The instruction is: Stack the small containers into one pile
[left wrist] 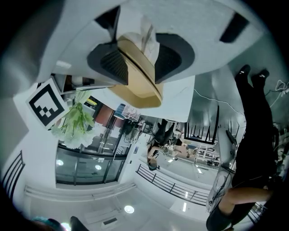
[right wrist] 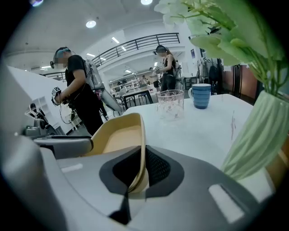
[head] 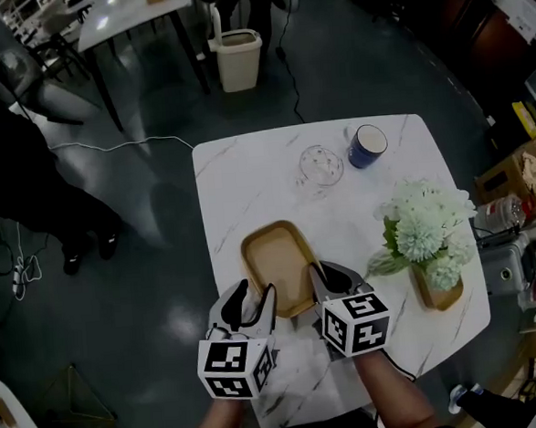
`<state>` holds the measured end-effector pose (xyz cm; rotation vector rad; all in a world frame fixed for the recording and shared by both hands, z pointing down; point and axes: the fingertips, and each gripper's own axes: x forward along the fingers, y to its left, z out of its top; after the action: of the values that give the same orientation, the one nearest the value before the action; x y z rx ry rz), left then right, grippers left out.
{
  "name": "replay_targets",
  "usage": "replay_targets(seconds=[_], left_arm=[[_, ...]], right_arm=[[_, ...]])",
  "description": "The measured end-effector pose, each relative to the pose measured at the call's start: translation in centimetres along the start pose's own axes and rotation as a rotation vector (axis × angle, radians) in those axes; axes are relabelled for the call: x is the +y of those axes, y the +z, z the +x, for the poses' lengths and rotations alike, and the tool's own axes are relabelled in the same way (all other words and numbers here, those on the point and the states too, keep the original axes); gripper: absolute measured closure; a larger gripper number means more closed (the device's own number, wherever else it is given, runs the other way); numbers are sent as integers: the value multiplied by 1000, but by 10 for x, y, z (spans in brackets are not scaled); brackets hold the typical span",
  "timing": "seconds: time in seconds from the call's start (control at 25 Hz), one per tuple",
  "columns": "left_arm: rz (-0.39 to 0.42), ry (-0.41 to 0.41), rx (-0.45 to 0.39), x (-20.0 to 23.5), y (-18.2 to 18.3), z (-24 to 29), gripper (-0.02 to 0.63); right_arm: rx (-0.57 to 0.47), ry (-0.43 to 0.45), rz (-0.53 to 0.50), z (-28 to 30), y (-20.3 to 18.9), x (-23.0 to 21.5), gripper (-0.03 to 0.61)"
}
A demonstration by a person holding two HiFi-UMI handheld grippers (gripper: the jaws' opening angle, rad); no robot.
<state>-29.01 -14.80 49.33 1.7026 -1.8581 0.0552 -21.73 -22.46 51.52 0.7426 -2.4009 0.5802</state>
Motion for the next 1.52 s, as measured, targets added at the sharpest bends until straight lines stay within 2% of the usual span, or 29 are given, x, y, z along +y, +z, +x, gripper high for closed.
replay_targets(seconds=[0.36, 0.6, 0.96, 1.2, 1.52], left_arm=[[20, -76, -32, -26, 4, -38, 440], [19, -104, -39, -63, -11, -59, 440], [43, -99, -56, -159, -38, -62, 439], [66, -124, -61, -226, -44, -48, 439], [82, -192, -49, -289, -48, -19, 439]], right_arm=[[-24, 2, 22, -46, -7, 19, 563], [-21, 23, 16, -92, -25, 13, 563], [-25, 51, 37, -164, -55, -47, 563], [-21, 32, 38, -209, -64, -100, 563], [-29, -22, 64, -246, -66, -161, 563]])
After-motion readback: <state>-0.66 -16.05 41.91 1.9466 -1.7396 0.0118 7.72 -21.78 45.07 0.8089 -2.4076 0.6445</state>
